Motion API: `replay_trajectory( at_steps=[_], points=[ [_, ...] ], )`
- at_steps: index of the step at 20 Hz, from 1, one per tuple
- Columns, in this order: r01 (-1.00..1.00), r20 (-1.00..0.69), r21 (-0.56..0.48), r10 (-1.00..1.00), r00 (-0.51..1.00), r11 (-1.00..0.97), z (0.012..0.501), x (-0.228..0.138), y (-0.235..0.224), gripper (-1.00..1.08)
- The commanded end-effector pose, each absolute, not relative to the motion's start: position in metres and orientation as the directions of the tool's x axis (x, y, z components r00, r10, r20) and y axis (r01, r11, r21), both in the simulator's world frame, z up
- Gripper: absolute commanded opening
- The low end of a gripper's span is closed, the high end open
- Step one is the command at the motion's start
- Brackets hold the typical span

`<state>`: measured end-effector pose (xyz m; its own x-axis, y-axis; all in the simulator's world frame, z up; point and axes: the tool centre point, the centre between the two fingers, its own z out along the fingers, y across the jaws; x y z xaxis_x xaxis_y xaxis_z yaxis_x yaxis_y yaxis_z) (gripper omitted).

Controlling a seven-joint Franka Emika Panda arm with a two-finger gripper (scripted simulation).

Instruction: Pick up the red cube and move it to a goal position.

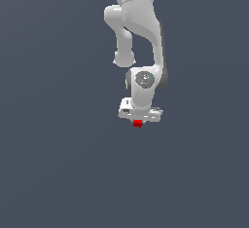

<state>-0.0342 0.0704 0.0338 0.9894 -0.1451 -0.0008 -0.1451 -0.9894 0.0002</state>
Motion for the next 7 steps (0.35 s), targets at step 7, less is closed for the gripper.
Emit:
replay_trajectory(
  at_steps=[7],
  points=[
    [-0.146,0.0,0.0,-0.146,0.989,-0.989,0.0355,-0.0468,0.0677,-1.0]
  ],
)
